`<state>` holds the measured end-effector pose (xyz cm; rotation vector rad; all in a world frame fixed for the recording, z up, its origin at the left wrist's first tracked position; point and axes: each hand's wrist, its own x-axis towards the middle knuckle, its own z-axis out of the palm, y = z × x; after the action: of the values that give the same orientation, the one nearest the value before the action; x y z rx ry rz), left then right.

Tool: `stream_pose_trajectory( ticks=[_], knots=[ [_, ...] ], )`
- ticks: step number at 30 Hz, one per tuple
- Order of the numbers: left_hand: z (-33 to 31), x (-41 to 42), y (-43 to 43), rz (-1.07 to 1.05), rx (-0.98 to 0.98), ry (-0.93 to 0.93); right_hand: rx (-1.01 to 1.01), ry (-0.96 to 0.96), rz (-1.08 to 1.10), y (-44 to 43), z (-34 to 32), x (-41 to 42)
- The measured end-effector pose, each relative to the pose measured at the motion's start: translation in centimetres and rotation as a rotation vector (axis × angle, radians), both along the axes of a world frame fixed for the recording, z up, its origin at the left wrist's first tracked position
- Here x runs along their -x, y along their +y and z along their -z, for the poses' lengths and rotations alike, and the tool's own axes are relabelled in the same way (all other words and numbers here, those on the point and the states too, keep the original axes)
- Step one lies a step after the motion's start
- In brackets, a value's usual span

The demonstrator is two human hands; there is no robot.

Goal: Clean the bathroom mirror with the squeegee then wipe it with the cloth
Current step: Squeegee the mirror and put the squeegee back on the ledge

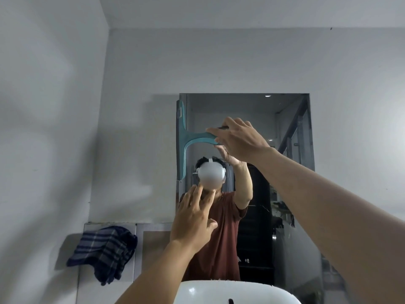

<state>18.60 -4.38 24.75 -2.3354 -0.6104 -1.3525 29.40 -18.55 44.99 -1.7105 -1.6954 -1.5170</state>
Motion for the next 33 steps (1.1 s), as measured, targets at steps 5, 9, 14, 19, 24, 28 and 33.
stream_pose_trajectory(
  ticks=[5, 9, 14, 19, 24, 28, 33],
  knots=[
    [-0.1, 0.0, -0.3, 0.005, 0.006, 0.003, -0.008, 0.034, 0.044, -1.0, -0.2, -0.6],
    [-0.1, 0.0, -0.4, -0.001, 0.013, 0.009, 0.002, 0.042, 0.07, -1.9, -0.3, -0.9],
    [-0.2, 0.0, -0.4, -0.014, 0.028, 0.018, 0.021, 0.063, 0.072, -2.3, -1.0, -1.0],
    [0.0, 0.0, -0.5, -0.018, 0.029, 0.002, 0.003, 0.058, 0.093, -3.1, -0.7, -2.3],
    [-0.1, 0.1, -0.6, -0.023, 0.022, -0.003, -0.005, 0.068, 0.107, -4.1, -0.7, -3.2],
    [-0.2, 0.1, -0.8, -0.024, 0.033, -0.003, -0.021, 0.074, 0.123, -4.9, -0.4, -3.9],
    [-0.3, 0.2, -0.8, -0.026, 0.039, 0.004, -0.023, 0.08, 0.148, -5.8, -0.4, -4.6]
  ],
)
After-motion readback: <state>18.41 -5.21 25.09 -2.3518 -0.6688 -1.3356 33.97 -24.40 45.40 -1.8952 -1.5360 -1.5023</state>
